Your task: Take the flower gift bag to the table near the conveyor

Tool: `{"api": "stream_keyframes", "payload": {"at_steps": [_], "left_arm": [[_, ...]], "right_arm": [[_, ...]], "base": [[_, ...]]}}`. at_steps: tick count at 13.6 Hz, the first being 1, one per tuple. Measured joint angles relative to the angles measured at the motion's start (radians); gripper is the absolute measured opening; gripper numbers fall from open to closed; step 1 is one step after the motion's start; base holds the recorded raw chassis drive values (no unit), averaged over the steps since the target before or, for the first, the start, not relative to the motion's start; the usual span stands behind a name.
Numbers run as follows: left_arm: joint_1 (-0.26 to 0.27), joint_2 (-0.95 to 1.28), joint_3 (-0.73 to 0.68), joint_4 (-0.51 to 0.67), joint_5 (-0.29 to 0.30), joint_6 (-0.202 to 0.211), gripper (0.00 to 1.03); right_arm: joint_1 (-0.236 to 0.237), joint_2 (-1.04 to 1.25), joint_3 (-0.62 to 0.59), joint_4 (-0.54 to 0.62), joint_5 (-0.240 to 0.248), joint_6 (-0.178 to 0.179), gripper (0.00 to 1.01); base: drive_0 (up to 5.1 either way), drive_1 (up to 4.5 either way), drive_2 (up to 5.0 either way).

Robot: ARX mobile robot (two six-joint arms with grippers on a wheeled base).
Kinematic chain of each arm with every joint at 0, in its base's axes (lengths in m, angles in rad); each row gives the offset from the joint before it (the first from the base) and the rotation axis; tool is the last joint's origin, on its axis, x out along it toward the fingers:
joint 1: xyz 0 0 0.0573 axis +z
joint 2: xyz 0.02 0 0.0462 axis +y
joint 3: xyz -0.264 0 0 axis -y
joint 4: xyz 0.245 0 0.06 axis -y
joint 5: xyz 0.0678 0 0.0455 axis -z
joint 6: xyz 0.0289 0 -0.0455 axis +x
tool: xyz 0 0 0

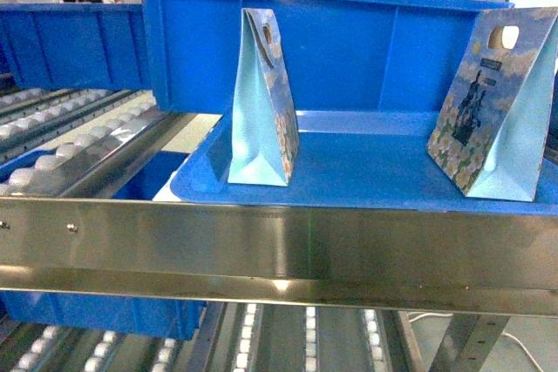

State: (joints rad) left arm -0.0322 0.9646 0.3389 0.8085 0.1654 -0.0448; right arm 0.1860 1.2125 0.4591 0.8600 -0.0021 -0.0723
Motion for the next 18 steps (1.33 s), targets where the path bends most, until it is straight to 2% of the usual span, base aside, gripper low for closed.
{"api": "stream_keyframes", "payload": {"at_steps": [2, 4, 6, 9, 10, 12, 18], "left_arm": [[0.0, 0.0, 0.0, 0.0, 0.0, 0.0, 0.98], [0.0, 0.0, 0.0, 0.0, 0.0, 0.0, 0.98], [0.0, 0.0, 0.0, 0.0, 0.0, 0.0, 0.98], [0.0, 0.0, 0.0, 0.0, 0.0, 0.0, 0.98], [0.0, 0.0, 0.0, 0.0, 0.0, 0.0, 0.98], [0.0, 0.0, 0.0, 0.0, 0.0, 0.0, 0.98], [0.0, 0.0, 0.0, 0.0, 0.0, 0.0, 0.98]], "right_arm": [[0.002, 0.108, 0.1, -0.012, -0.015, -0.006, 0.98], [-0.035, 0.197, 0.196, -0.061, -0.042, -0.004, 0.98], [-0.078, 0.288, 0.305, -0.15, -0.078, 0.019, 0.98], [-0.116, 0.37, 0.44, -0.301, -0.197, 0.056, 0.98], [-0.124, 0.391, 0.461, -0.341, -0.212, 0.057, 0.98], [-0.143, 0.43, 0.483, -0.377, -0.212, 0.056, 0.98], [-0.14, 0.525, 0.566, -0.507, -0.234, 0.05, 0.98]], "base": [[0.0, 0.0, 0.0], [0.0, 0.0, 0.0], [0.0, 0.0, 0.0], [0.0, 0.0, 0.0], [0.0, 0.0, 0.0], [0.0, 0.0, 0.0], [0.0, 0.0, 0.0]]}}
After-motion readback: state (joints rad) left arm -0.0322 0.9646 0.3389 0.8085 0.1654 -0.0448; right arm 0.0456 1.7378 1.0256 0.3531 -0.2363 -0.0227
